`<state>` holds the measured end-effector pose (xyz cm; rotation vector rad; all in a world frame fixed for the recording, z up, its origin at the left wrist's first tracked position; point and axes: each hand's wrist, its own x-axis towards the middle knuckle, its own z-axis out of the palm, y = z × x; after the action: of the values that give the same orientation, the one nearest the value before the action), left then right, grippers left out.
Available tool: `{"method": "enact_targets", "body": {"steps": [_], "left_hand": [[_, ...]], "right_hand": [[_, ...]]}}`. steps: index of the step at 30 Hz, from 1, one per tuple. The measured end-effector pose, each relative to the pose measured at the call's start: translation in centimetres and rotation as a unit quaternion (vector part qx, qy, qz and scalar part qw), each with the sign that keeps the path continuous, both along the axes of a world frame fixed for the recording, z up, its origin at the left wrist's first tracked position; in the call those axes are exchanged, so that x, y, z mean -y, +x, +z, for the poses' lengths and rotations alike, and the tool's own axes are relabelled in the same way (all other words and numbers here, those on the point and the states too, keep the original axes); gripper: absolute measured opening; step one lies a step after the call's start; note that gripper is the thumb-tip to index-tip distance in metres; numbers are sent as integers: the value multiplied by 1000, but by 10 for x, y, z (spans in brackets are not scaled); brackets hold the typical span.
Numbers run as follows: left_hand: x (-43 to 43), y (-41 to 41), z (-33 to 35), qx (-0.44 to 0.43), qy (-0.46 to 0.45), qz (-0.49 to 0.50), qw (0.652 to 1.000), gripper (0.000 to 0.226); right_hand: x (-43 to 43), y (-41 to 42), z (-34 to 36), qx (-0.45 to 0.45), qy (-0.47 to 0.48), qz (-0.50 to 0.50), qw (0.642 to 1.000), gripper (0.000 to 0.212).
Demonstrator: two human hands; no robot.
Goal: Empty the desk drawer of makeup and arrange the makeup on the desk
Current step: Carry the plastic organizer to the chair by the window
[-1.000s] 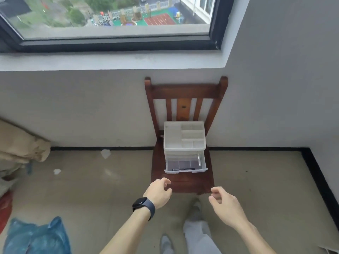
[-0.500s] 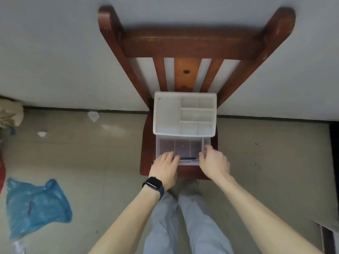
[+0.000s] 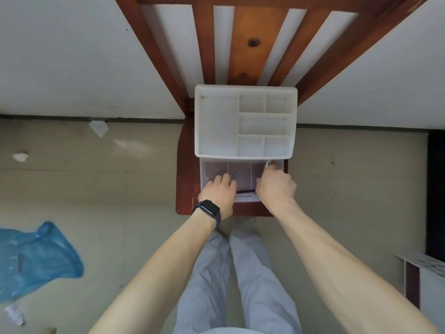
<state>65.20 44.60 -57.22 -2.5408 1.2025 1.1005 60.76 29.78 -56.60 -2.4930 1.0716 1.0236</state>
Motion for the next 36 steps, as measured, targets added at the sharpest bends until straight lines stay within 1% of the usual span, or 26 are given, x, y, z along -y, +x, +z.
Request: {"method": "enact_targets", "body": {"steps": [3, 6, 8, 11, 15, 18, 21, 23, 24, 26, 28, 29, 30, 31, 33, 36], "left_hand": [[-2, 3, 2, -11, -18, 4, 1000, 42], [-6, 7, 3, -21, -64, -14, 998, 37], [-9, 10, 6, -33, -76, -12, 996, 40], [-13, 15, 14, -43, -63, -30, 997, 39], [-16, 17, 28, -26, -70, -50, 996, 25], [-23, 19, 43, -3, -105, -4, 994, 26], [-45, 18, 57, 11, -165, 100, 981, 24], [-68, 10, 62, 8, -213, 214, 953, 20], [-80, 5, 64, -5, -234, 286, 929, 18], [-102, -7, 60, -32, -256, 435, 863, 11], [-121, -19, 44, -44, -233, 558, 795, 10], [-129, -25, 33, -53, -208, 603, 768, 9], [-136, -31, 22, -66, -180, 634, 749, 7], [-141, -37, 9, -79, -149, 649, 742, 7], [-146, -46, -15, -104, -96, 651, 746, 12], [-138, -50, -41, -145, -63, 656, 738, 11]], "right_hand": [[-3, 3, 1, -2, 1, -10, 1000, 42], [-3, 0, 4, 18, 6, -12, 1000, 40], [-2, -5, 9, 48, 15, -15, 999, 34], [-1, -14, 16, 85, 33, -29, 995, 18], [-1, -28, 27, 116, 54, -54, 990, 15], [-3, -44, 38, 136, 74, -73, 985, 15], [-8, -67, 53, 169, 100, -81, 977, 12], [-16, -88, 63, 197, 122, -88, 969, 8], [-21, -101, 68, 220, 134, -99, 961, 7], [-34, -130, 74, 277, 138, -140, 940, 10], [-46, -157, 70, 313, 117, -202, 921, 11], [-50, -168, 63, 316, 105, -236, 913, 12], [-53, -177, 53, 309, 95, -268, 907, 13], [-55, -184, 43, 295, 89, -297, 904, 12], [-56, -190, 18, 245, 95, -339, 903, 12], [-55, -191, -21, 174, 110, -331, 921, 12]]}}
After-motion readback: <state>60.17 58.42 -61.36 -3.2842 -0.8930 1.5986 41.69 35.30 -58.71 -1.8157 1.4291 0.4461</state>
